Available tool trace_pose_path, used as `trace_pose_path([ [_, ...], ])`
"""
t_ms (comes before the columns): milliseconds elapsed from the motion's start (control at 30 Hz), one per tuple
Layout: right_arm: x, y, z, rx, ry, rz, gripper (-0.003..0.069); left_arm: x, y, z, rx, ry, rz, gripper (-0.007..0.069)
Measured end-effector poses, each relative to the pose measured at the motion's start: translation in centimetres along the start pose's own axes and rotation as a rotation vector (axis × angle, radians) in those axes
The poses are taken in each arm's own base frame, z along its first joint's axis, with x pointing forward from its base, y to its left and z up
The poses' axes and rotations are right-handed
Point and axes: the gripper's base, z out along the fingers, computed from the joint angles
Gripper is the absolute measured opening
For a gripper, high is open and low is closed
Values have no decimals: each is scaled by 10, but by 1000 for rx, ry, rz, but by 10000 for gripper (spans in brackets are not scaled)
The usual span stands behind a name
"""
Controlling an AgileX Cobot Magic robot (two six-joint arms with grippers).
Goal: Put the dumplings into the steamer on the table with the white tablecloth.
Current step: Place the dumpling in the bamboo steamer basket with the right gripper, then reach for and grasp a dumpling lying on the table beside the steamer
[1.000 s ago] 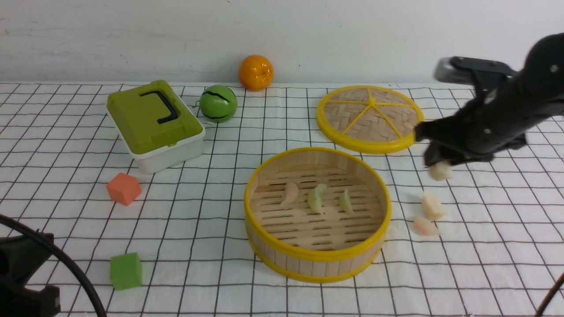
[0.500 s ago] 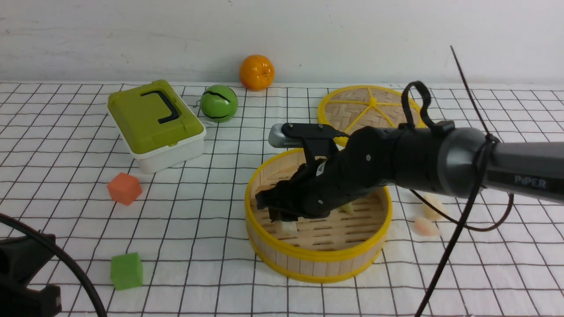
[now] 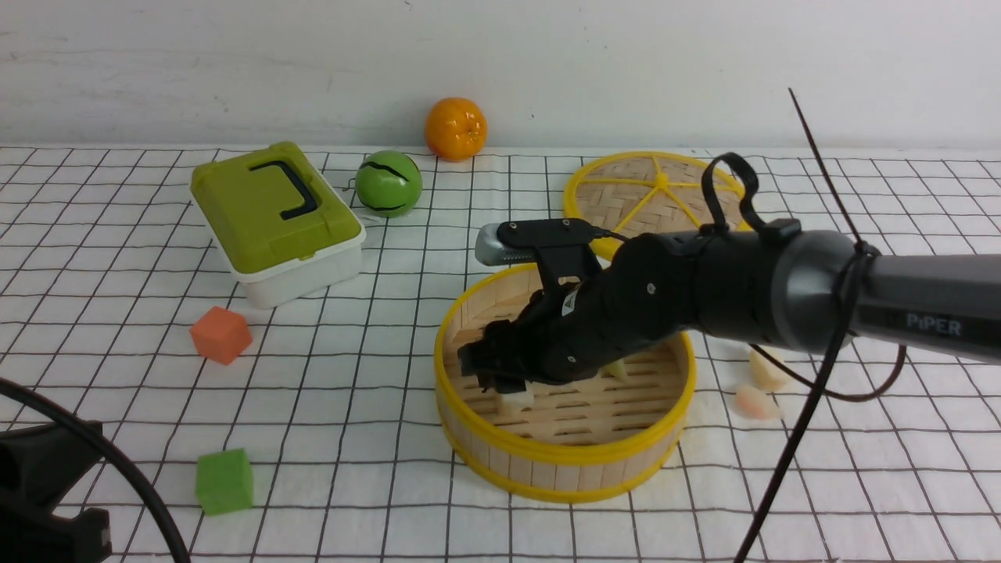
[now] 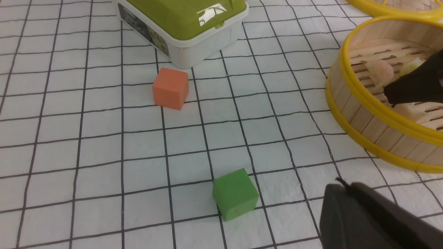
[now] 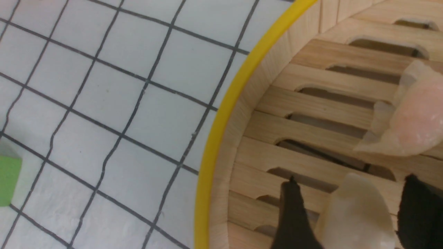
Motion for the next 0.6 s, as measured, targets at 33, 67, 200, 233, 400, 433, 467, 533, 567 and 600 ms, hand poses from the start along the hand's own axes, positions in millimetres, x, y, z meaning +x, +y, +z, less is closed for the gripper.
trace_pose_path([
  [33,-1,0,-1,0,-9,-4,423,0,0,0,0,0,-1,-13],
  [67,-1,0,-1,0,-9,-5,424,0,0,0,0,0,-1,-12],
  [200,-16,-4,-27,4,-55,-12,437,0,0,0,1,0,-2,-11],
  [233,-22,-7,-39,5,-64,-3,437,0,0,0,1,0,-2,-11],
  [400,-38,-46,-105,81,-3,29,437,0,0,0,3,1,-6,-11],
  [433,-39,-62,-117,122,27,33,437,0,0,0,3,1,-7,-11],
  [467,-37,-73,-124,152,72,41,437,0,0,0,5,0,-9,-11],
  [533,-34,-99,-131,217,131,69,437,0,-1,0,7,-1,-12,-11],
  [567,-32,-114,-130,248,166,90,437,0,-1,0,7,-1,-12,-11],
  [600,-30,-126,-128,270,181,110,437,0,-1,0,8,-1,-14,-11],
])
